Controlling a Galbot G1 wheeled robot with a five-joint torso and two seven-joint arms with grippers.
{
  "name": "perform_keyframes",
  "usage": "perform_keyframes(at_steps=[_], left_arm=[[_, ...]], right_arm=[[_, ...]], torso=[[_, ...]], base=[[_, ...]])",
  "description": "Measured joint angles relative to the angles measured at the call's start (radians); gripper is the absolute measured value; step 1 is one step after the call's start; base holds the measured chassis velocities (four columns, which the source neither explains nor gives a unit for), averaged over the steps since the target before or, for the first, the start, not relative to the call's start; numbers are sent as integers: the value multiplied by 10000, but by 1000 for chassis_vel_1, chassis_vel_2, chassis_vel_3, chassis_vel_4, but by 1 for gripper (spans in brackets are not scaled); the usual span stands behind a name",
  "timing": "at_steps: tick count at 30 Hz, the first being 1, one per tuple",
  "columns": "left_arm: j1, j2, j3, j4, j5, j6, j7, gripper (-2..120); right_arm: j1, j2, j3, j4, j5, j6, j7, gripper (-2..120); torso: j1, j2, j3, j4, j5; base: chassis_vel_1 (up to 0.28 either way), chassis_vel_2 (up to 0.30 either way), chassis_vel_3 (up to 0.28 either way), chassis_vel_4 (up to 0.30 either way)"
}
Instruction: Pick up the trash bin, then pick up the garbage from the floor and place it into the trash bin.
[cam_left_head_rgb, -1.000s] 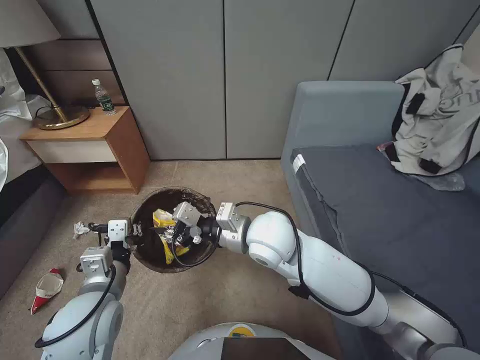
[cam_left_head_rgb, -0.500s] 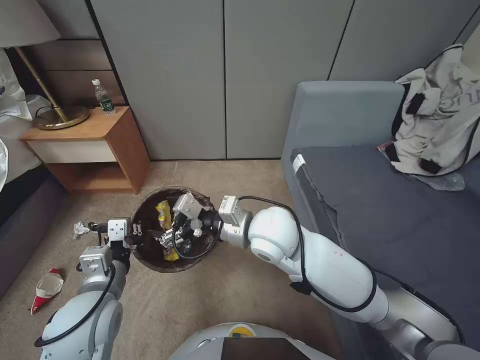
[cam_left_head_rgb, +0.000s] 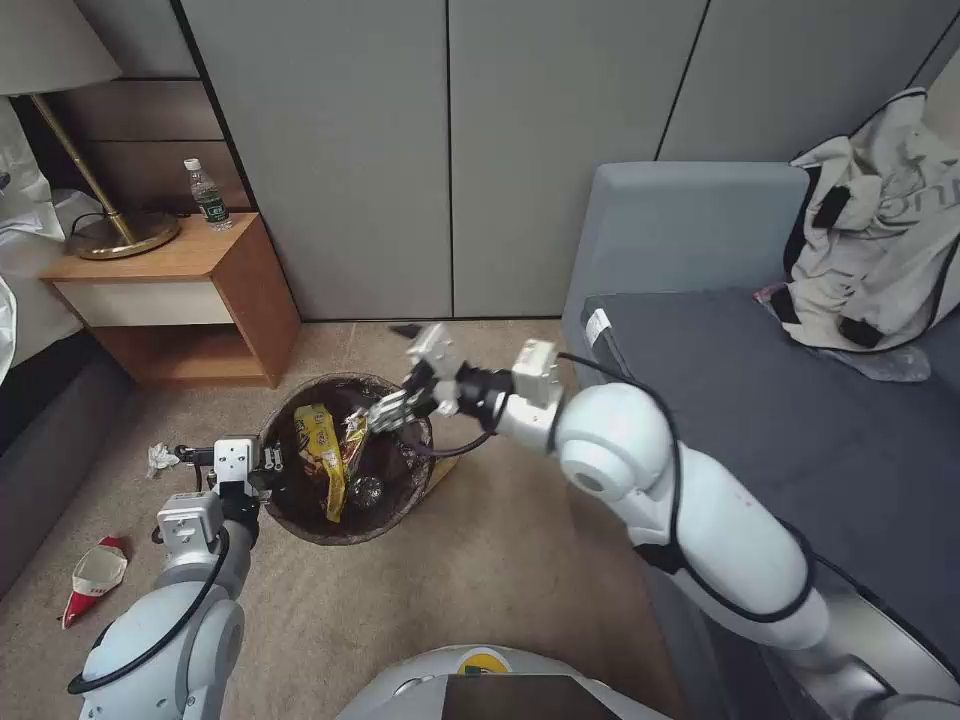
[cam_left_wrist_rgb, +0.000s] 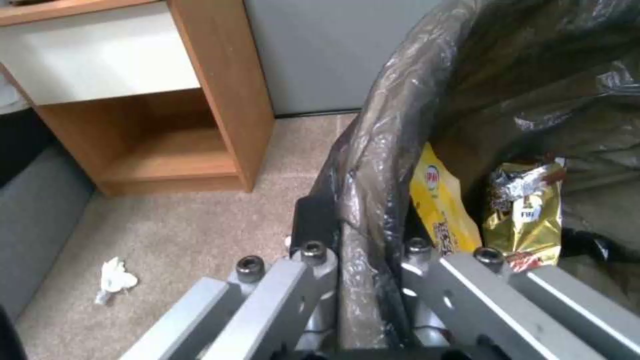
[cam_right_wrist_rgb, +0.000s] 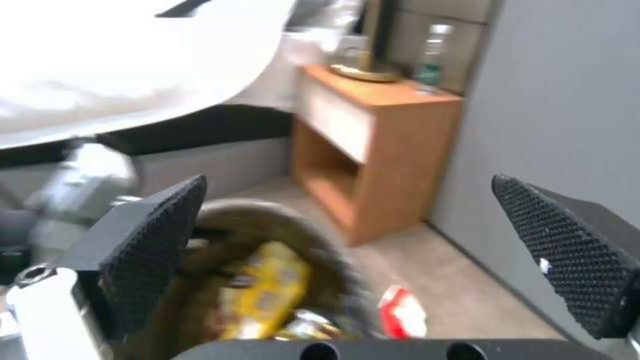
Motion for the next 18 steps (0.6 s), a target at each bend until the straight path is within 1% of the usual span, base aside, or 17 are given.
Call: perform_keyframes(at_steps=[3,4,5,7,9,10,12,13,14,17,18], left_arm=[[0,3,-3,4,-35,0,0,4],[0,3,-3,4,-35,0,0,4],[0,7,-3,7,-51,0,1,4],[0,13,-6,14,-67,0,1,4],[7,27,-51,34,-103,-2,4,4],[7,27,-51,34,-103,-2,4,4],[22,29,-77,44,-121,-8,5,4],[30,29,-80,44,-130,-10,7,4],[30,29,-80,44,-130,-10,7,4],[36,32,-65,47,-140,-11,10,4],[28,41,-54,52,-140,-12,12,4]], right_arm=[[-394,-311,563,213,440,208,682,100],[-394,-311,563,213,440,208,682,100],[-671,-384,830,332,703,284,1156,100],[-1094,-395,1167,422,755,402,1390,100],[-2158,-319,1934,552,473,629,1431,100],[-2158,-319,1934,552,473,629,1431,100],[-3089,-194,2636,673,61,818,1324,100],[-3614,-76,3045,736,-215,1022,1269,100],[-3614,-76,3045,736,-215,1022,1269,100],[-4878,262,3883,865,-710,1649,1233,100],[-5414,471,4170,935,-862,1999,1255,100]], torso=[[0,0,0,-1,0],[0,0,0,-1,0],[0,0,0,2,-1],[0,0,0,4,-1],[0,0,0,3,-1],[0,0,0,3,-1],[0,0,0,-2,1],[0,0,0,0,-1],[0,0,0,0,-1],[0,0,0,1,-1],[0,0,0,0,-1]], base=[[0,0,0,0],[0,0,0,0],[0,0,0,0],[0,0,0,0],[0,0,0,0],[0,0,0,0],[0,0,0,0],[0,0,0,0],[0,0,0,0],[0,0,0,0],[0,0,0,0]])
